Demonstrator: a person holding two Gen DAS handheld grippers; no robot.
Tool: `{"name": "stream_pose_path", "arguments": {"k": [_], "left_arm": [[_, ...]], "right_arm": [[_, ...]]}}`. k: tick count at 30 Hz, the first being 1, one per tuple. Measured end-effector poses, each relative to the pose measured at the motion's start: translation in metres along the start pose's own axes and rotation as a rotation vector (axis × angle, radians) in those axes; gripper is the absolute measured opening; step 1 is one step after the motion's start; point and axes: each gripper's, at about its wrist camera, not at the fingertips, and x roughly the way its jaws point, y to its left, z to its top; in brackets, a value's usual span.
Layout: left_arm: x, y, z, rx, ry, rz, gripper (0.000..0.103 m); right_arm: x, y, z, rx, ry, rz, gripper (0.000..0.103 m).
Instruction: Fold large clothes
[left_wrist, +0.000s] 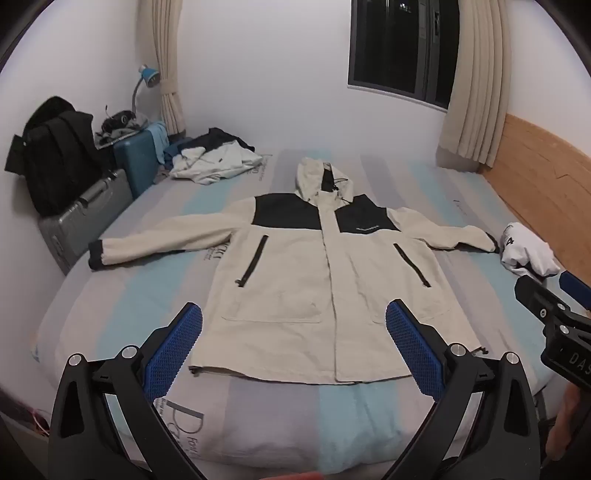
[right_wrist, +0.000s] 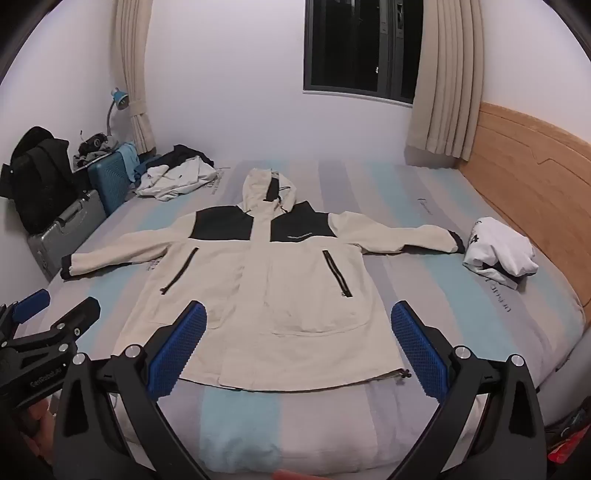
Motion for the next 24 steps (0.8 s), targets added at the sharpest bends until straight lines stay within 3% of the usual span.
{"name": "stream_pose_path", "arguments": {"k": [3, 9, 24], "left_arm": [[-0.002, 0.005, -0.002, -0.03, -0.013, -0.028, 0.097], [-0.003, 0.009, -0.001, -0.021, 0.001, -0.002, 0.097], [-0.011, 0.002, -0.005, 0.0, -0.01, -0.025, 0.097]], "right_arm": [[0.001, 0.0, 0.001, 0.01, 0.01, -0.009, 0.096], [-0.004, 0.011, -0.008, -0.015, 0.006, -0.005, 0.096], [-0.007, 0.01, -0.014, -0.028, -0.001, 0.001, 0.096]]}}
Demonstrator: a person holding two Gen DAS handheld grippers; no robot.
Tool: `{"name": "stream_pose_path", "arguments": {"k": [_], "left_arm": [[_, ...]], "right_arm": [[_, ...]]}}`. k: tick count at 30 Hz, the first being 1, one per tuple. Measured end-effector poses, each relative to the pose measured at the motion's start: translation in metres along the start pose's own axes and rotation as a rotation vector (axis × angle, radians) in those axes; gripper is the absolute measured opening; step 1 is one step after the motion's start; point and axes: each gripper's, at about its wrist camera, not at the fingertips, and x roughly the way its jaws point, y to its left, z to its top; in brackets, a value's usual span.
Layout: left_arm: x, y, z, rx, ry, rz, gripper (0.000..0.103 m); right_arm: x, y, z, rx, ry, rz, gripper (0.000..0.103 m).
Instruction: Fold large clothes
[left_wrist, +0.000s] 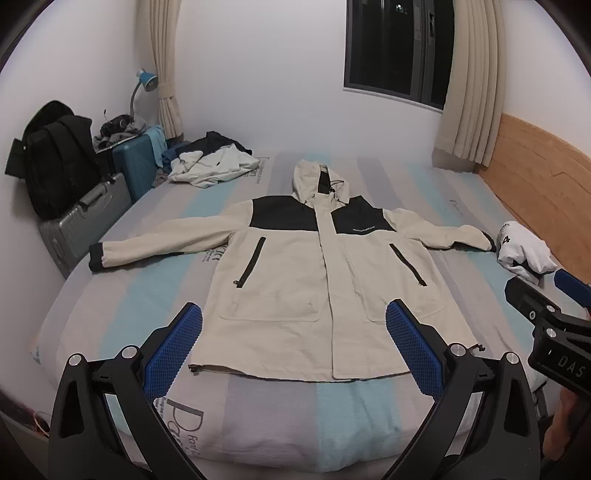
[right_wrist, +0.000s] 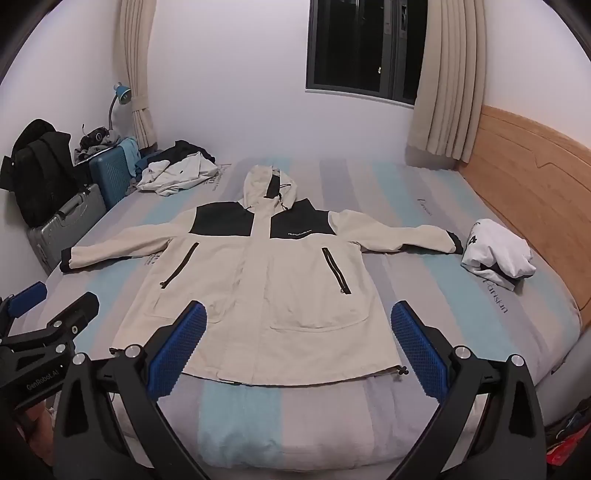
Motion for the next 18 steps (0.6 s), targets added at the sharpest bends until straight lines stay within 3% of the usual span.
{"name": "stream_pose_path", "arguments": {"k": [18], "left_arm": [[0.0003, 0.0076, 0.0053, -0.027, -0.01, -0.003, 0.097]], "right_arm": [[0.0004, -0.002, 0.0065, 0.017, 0.008, 0.001, 0.096]]}}
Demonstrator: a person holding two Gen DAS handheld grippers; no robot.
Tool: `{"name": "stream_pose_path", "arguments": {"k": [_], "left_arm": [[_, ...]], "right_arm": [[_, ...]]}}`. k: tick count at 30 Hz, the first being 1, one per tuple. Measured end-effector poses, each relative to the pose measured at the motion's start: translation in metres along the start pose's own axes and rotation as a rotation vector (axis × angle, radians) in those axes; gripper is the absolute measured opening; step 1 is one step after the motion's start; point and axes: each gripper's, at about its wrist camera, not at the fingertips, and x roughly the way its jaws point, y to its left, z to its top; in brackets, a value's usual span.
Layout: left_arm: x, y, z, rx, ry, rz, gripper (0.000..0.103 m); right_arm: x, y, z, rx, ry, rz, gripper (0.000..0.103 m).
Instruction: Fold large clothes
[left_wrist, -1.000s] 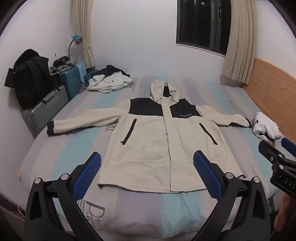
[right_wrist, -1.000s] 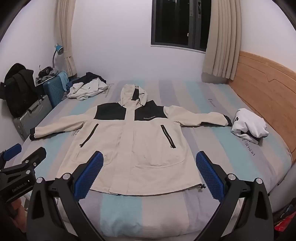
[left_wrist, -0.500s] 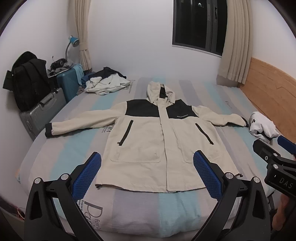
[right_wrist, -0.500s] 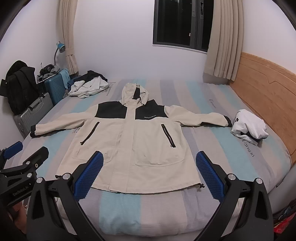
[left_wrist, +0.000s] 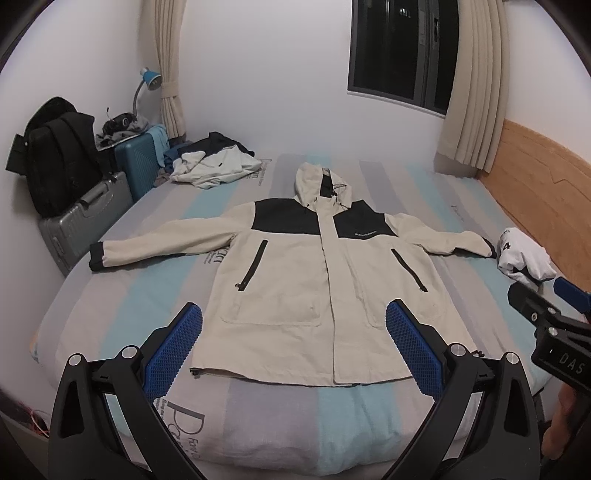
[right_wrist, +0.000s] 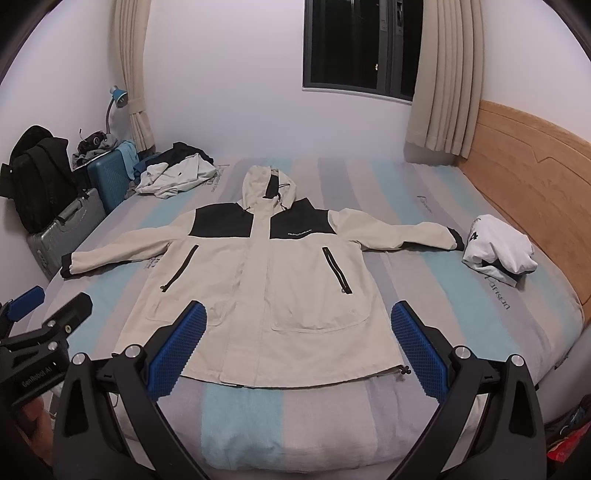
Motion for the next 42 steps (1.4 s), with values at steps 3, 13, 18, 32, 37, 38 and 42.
{"name": "stream_pose_path", "arguments": {"k": [3, 13, 18, 32, 37, 38, 42], "left_arm": [[0.001, 0.0, 0.0, -0.003, 0.003, 0.0, 0.097], [-0.003, 0.001, -0.002, -0.003, -0.001, 0.004, 0.097], [-0.007, 0.0, -0.001, -0.003, -0.008, 0.011, 0.097], [-0.013, -0.002, -0.003, 0.006, -0.003, -0.014, 0.097], [-0.015, -0.002, -0.001, 0.011, 0.004, -0.024, 0.097], [-0.016, -0.003, 0.0, 0.015, 0.001, -0.02, 0.097], [-0.015, -0.001, 0.001, -0.001, 0.003, -0.024, 0.097]], "right_arm": [[0.0, 0.0, 0.002, 0.004, 0.001, -0.001, 0.096], [-0.002, 0.001, 0.002, 0.002, 0.001, 0.003, 0.096], [-0.003, -0.001, 0.001, 0.009, 0.001, -0.001, 0.096], [-0.006, -0.001, -0.004, -0.001, -0.001, 0.011, 0.096], [-0.006, -0.001, -0.005, -0.012, 0.002, 0.018, 0.096], [-0.006, -0.002, -0.006, -0.011, 0.003, 0.016, 0.096], [-0.007, -0.002, -0.005, -0.013, 0.005, 0.013, 0.096]]}}
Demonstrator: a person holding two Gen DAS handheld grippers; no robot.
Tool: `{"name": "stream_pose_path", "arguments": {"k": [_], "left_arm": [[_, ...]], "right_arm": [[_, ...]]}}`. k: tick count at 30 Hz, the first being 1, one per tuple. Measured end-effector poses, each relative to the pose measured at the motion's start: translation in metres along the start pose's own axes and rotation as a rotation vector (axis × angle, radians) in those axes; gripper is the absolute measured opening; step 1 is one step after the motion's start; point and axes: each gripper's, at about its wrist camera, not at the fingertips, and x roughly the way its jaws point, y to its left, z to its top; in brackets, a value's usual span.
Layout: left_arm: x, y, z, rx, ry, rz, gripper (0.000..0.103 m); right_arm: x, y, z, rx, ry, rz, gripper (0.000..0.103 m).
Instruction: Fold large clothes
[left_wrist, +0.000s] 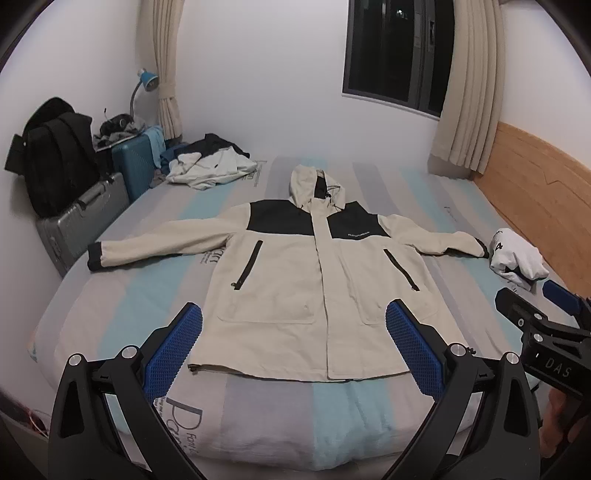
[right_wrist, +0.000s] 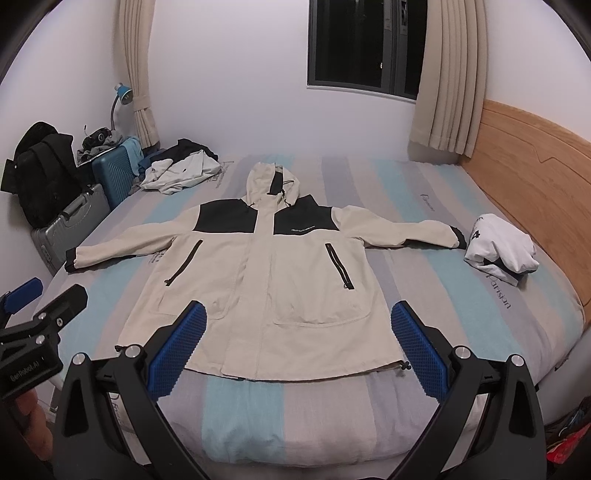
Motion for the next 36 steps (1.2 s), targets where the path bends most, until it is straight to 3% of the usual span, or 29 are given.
{"name": "stream_pose_path", "arguments": {"k": [11, 17, 19, 27, 31, 36], "left_arm": [[0.024, 0.002, 0.001, 0.004, 0.021, -0.011, 0.097], [0.085, 0.01, 0.012, 0.002, 0.064, -0.021, 0.097], [0.107, 0.012, 0.02, 0.012, 0.059, -0.004, 0.097], [0.185, 0.018, 0.094, -0.007, 0.128, 0.02, 0.097], [0.195, 0.013, 0.134, -0.036, 0.159, 0.008, 0.097], [0.209, 0.014, 0.18, -0.033, 0.235, 0.013, 0.097]], "right_arm": [[0.018, 0.0, 0.004, -0.002, 0.025, -0.021, 0.096], [0.076, 0.002, 0.017, 0.003, 0.039, -0.013, 0.096], [0.104, 0.004, 0.028, 0.004, 0.032, 0.028, 0.096], [0.193, 0.003, 0.097, -0.009, 0.172, 0.082, 0.096], [0.223, 0.0, 0.134, 0.01, 0.308, 0.175, 0.096], [0.242, 0.004, 0.186, -0.015, 0.331, 0.184, 0.096]]}}
